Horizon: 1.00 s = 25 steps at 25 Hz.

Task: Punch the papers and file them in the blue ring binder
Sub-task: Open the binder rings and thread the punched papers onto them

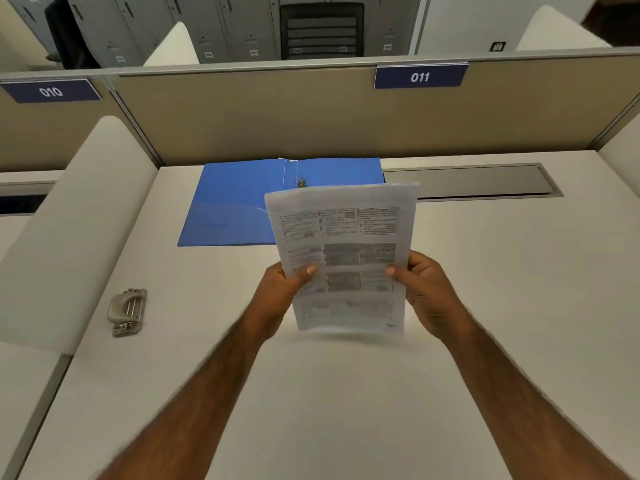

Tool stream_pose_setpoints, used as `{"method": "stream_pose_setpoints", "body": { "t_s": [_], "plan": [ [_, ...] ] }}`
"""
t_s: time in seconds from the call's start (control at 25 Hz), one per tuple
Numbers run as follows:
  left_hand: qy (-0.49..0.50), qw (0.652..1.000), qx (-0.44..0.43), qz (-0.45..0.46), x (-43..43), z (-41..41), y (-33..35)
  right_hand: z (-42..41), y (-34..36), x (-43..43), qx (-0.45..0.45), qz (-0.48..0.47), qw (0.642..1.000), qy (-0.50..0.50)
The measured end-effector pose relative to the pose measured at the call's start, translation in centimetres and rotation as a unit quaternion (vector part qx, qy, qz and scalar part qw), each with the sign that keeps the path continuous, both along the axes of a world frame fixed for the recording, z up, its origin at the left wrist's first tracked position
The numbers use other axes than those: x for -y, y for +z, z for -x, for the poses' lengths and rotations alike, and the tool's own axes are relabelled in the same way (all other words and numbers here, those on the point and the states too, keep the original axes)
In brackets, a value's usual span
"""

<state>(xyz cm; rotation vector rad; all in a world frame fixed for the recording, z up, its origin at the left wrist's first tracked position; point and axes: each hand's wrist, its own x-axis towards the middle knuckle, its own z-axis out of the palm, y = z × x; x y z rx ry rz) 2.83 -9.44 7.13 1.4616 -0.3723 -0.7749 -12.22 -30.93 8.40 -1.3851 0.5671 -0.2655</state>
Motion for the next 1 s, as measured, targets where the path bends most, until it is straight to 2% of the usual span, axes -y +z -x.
{"method": "stream_pose_setpoints", "body": {
  "t_s": [0.2,0.36,0.64,1.0],
  "plan": [
    [0.033,0.998,0.054,0.003,0.7,-0.3,1.7,-0.4,0.9,-0.3,0.052,0.068,0.996,-0.011],
    [0.045,0.997,0.047,-0.031,0.5,0.8,0.3,-0.3,-0.4,-1.2,0.013,0.082,0.997,-0.007],
    [0.074,0.997,0.016,-0.028,1.2,1.2,-1.3,-0.7,-1.7,-1.9,-0.019,0.097,0.995,-0.003],
    [0.07,0.996,0.013,-0.051,4.1,-2.0,-1.7,-1.9,-3.9,-0.4,-0.081,0.133,0.986,-0.051]
  ]
}}
